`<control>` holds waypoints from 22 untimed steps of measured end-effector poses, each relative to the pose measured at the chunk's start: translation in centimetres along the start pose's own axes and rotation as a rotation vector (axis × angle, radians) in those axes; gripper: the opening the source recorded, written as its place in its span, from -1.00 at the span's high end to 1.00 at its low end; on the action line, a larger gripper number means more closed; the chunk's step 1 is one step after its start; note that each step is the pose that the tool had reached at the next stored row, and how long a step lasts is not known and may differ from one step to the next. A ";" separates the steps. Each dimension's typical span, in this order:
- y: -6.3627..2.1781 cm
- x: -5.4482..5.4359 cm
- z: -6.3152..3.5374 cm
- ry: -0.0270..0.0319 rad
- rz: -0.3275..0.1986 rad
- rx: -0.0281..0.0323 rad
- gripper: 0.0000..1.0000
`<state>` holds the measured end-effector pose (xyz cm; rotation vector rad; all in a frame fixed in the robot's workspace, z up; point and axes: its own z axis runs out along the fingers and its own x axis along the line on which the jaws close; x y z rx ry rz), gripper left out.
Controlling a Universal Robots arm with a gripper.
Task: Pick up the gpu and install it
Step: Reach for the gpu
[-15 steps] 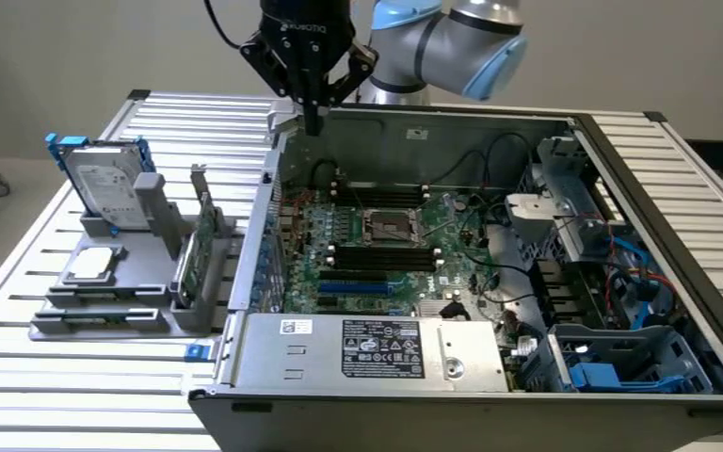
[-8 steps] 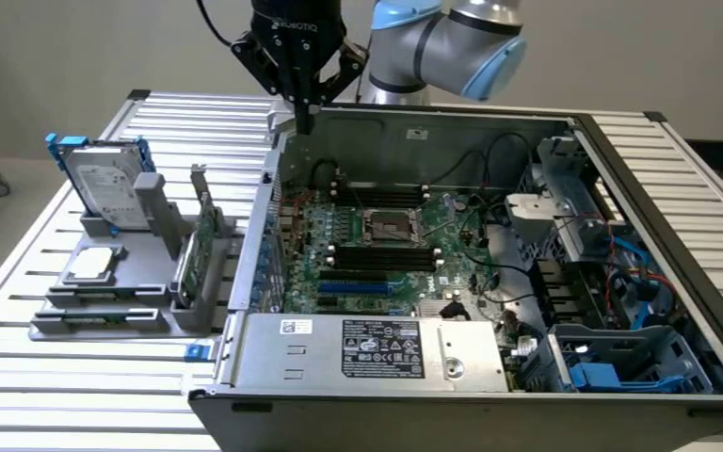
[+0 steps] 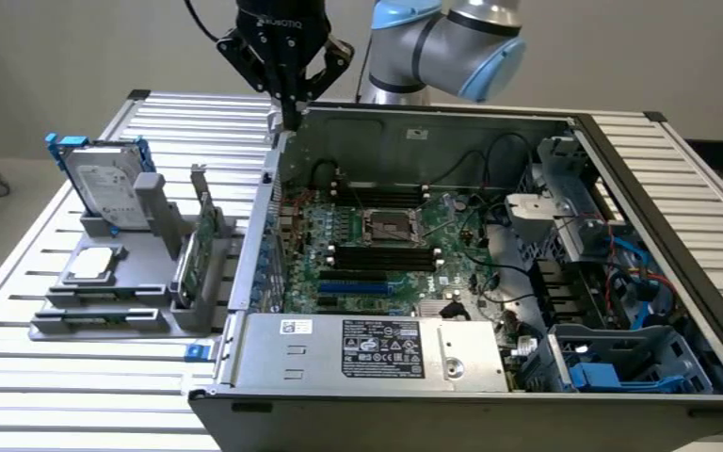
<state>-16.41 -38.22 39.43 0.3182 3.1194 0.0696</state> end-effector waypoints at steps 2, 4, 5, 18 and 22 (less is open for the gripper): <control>0.09 0.7 0.00 0.0000 0.000 0.0001 0.79; 0.18 1.4 0.01 0.0005 0.000 0.0001 0.79; 0.20 1.7 0.01 0.0015 0.000 0.0004 0.79; 0.39 5.5 0.02 0.0204 0.001 0.0041 0.79; 0.44 6.7 0.02 0.0258 0.001 0.0053 0.79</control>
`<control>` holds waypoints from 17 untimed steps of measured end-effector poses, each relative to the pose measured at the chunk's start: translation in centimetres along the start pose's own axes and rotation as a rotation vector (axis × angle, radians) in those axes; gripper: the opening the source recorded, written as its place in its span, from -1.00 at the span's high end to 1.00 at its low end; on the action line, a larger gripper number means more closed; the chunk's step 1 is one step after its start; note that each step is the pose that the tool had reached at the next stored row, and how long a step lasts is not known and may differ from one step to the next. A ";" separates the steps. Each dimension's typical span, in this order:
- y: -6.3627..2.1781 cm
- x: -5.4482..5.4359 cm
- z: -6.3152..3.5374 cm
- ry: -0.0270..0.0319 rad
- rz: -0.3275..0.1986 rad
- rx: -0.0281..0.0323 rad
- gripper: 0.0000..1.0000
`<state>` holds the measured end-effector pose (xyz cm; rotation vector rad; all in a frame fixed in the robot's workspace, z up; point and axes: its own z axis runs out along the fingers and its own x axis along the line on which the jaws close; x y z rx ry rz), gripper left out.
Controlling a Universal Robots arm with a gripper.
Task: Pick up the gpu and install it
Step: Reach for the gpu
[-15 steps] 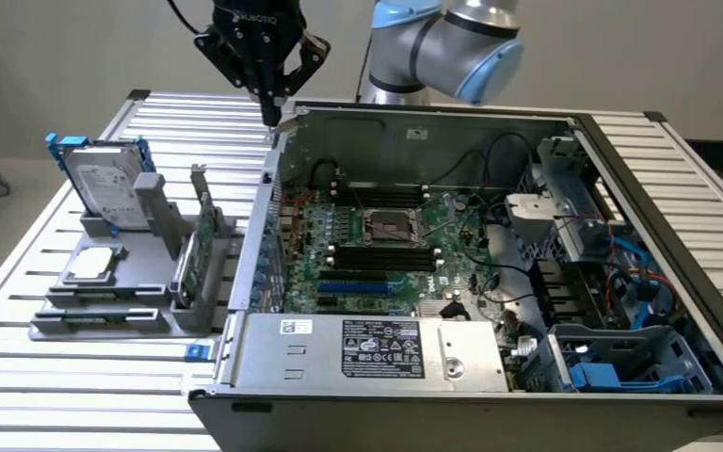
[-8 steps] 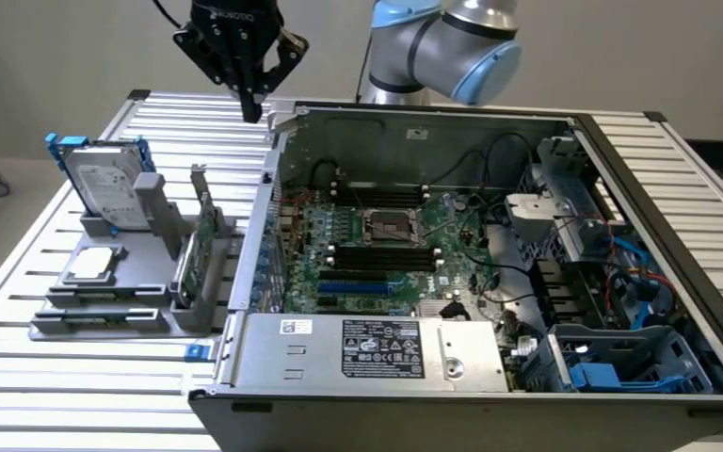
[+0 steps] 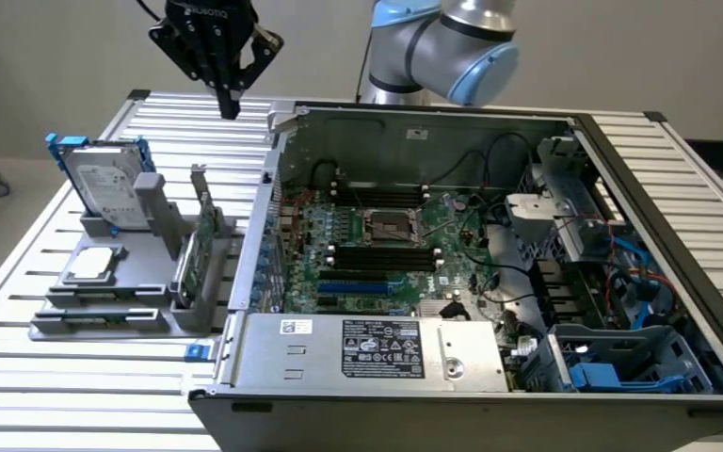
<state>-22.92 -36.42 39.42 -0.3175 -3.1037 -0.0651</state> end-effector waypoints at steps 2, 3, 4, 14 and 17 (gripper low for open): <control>0.03 0.6 0.02 0.0027 0.000 0.0005 0.79; 0.04 0.9 0.03 0.0040 0.000 0.0008 0.79; 0.05 1.2 0.03 0.0054 0.000 0.0011 0.79; 0.20 4.1 0.11 0.0185 0.001 0.0038 0.79; 0.23 5.0 0.15 0.0212 0.001 0.0042 0.79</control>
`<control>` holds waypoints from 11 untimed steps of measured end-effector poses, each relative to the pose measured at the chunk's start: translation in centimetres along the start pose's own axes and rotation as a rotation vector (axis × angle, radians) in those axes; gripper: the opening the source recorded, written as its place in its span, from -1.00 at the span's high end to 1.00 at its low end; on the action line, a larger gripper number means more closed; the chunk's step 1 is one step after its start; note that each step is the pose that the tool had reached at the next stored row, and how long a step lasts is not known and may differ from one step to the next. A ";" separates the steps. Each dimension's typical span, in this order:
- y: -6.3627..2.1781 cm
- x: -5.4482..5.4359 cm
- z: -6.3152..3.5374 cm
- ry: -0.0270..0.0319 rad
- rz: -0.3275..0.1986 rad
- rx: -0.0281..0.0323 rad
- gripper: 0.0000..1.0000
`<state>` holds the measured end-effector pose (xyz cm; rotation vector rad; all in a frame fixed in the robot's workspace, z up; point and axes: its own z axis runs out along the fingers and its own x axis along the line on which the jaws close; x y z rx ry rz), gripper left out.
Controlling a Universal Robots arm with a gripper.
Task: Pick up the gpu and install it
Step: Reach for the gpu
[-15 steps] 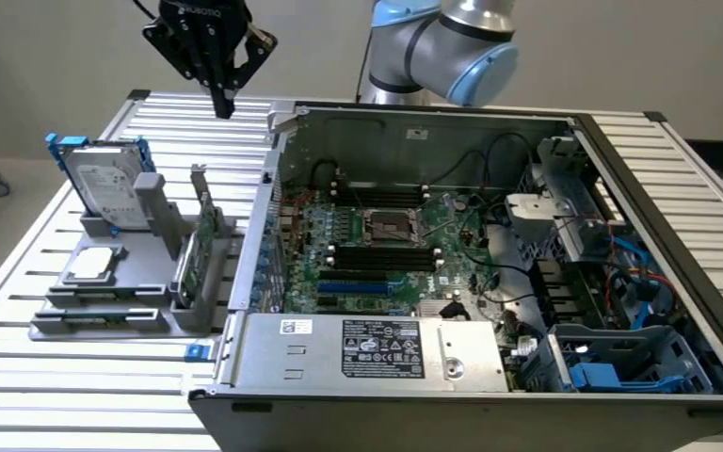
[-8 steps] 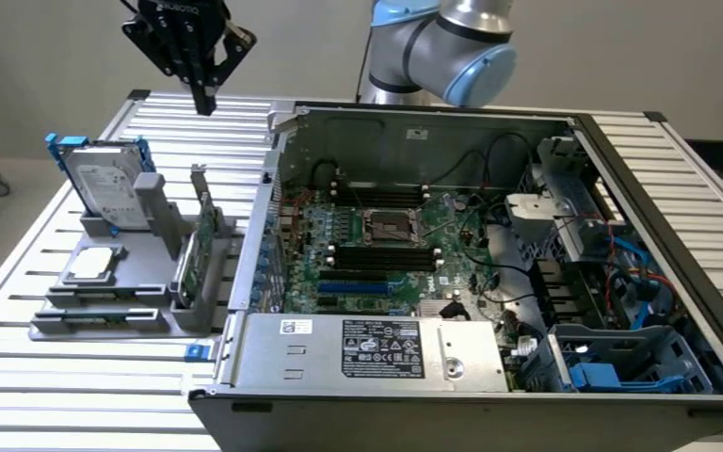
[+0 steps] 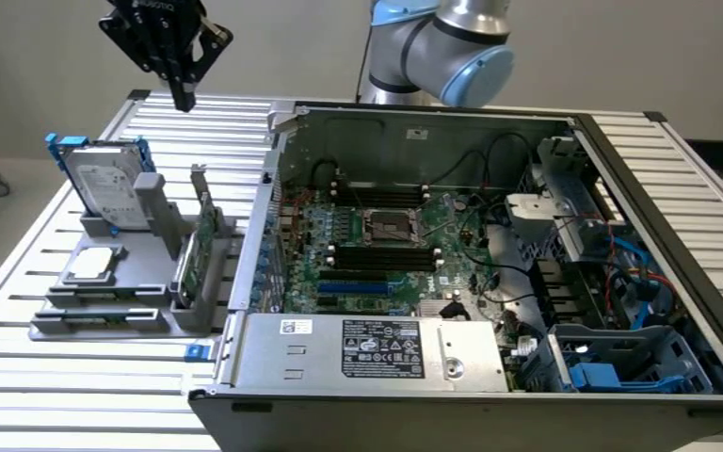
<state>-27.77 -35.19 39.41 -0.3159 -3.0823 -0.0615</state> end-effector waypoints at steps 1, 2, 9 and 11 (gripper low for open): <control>-0.01 0.2 0.01 0.0009 -0.001 0.0002 0.79; -0.02 0.2 0.03 0.0014 -0.005 0.0003 0.79; -0.03 0.2 0.15 0.0058 -0.125 0.0060 0.79; -0.03 0.2 0.15 0.0072 -0.161 0.0079 0.79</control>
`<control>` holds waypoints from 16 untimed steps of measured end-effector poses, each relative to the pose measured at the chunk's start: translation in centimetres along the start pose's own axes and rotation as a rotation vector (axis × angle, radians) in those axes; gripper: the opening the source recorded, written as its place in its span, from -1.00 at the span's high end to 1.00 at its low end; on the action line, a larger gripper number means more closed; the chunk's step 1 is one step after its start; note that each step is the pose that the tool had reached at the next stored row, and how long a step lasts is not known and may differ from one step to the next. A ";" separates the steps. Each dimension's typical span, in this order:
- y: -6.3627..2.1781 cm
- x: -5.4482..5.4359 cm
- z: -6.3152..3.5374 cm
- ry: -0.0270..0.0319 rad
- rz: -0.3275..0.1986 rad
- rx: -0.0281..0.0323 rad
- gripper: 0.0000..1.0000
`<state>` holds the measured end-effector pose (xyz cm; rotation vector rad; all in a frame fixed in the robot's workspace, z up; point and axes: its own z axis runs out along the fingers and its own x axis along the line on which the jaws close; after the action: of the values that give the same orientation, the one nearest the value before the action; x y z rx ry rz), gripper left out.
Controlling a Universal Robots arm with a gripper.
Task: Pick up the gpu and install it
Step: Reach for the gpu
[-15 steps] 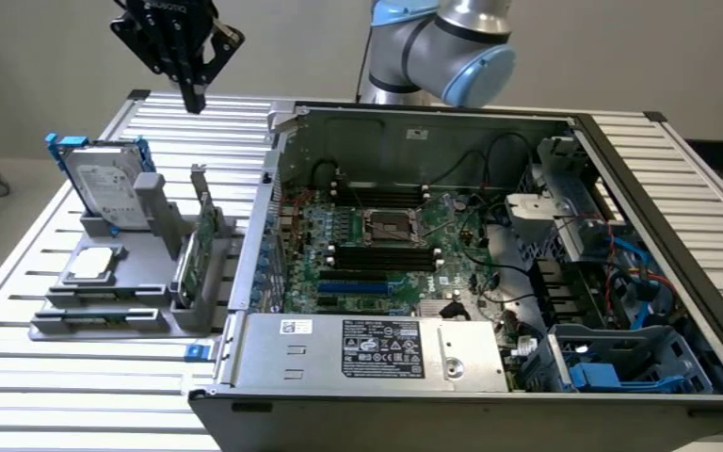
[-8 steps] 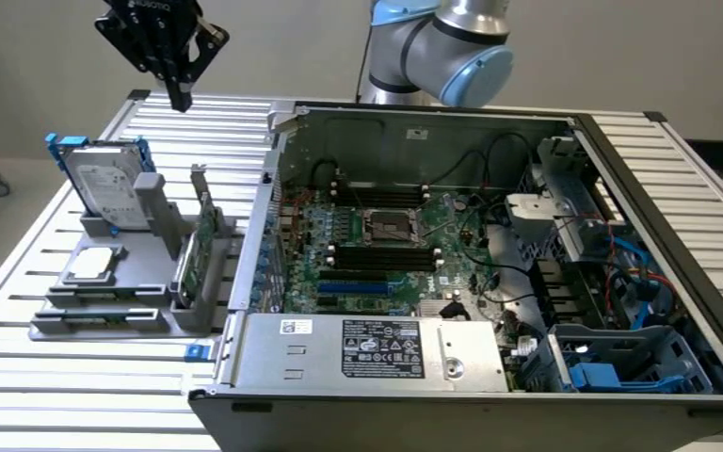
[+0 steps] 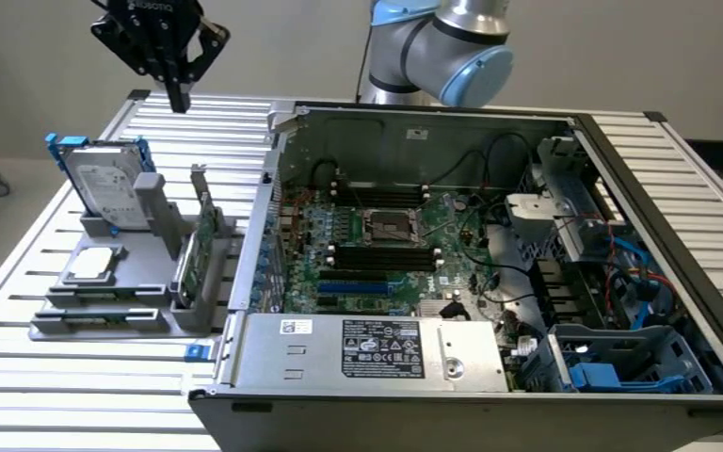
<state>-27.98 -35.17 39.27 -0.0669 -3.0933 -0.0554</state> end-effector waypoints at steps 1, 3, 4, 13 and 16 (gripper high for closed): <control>0.00 0.0 0.00 0.0005 -0.018 0.0013 0.79; 0.00 0.0 0.01 0.0017 -0.055 0.0054 0.79; 0.00 0.0 0.01 0.0023 -0.073 0.0083 0.79; -0.49 1.0 -0.07 -0.0054 -0.131 0.0224 0.79; -1.22 1.1 -0.09 -0.0083 -0.137 0.0228 0.79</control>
<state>-29.17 -36.35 39.38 0.1458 -3.1013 -0.0249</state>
